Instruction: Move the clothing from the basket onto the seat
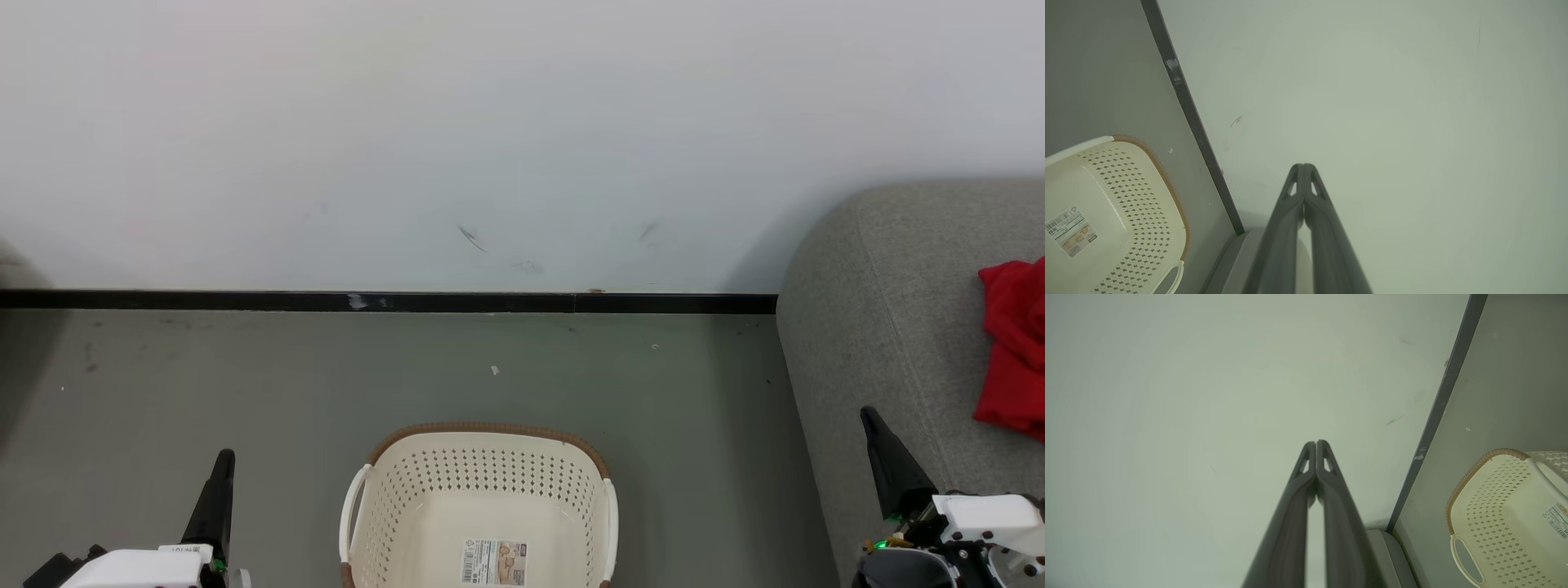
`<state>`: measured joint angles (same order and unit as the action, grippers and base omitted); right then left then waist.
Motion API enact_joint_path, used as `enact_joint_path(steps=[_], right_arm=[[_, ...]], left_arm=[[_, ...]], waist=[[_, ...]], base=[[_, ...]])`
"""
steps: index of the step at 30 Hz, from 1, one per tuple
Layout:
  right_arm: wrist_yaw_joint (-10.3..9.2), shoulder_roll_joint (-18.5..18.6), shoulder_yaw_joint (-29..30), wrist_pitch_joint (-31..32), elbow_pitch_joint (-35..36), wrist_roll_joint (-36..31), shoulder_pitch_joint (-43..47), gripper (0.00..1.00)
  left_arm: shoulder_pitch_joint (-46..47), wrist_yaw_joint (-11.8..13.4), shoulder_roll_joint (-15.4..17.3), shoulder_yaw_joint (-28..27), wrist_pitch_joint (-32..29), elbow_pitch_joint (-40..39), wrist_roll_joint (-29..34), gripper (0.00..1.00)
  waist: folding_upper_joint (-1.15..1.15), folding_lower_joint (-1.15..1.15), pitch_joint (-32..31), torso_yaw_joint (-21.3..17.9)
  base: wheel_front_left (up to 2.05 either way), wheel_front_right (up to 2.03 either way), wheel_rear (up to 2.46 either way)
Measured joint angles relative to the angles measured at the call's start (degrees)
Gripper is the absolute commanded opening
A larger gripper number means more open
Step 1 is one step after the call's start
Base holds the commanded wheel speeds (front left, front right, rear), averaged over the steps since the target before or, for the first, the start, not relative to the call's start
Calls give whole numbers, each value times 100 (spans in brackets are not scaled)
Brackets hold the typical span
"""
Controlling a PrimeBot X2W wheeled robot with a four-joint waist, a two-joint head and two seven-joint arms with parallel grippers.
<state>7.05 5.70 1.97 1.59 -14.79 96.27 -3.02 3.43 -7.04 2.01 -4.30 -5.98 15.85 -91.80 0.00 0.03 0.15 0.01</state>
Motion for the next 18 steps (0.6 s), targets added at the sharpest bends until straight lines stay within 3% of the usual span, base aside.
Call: enact_joint_path(steps=[18], right_arm=[[0,-1,24,1,-10,0,-14,0]], left_arm=[[0,0,-1,-14,0,2,0,0]], waist=[[0,0,0,0]], base=[[0,0,0]])
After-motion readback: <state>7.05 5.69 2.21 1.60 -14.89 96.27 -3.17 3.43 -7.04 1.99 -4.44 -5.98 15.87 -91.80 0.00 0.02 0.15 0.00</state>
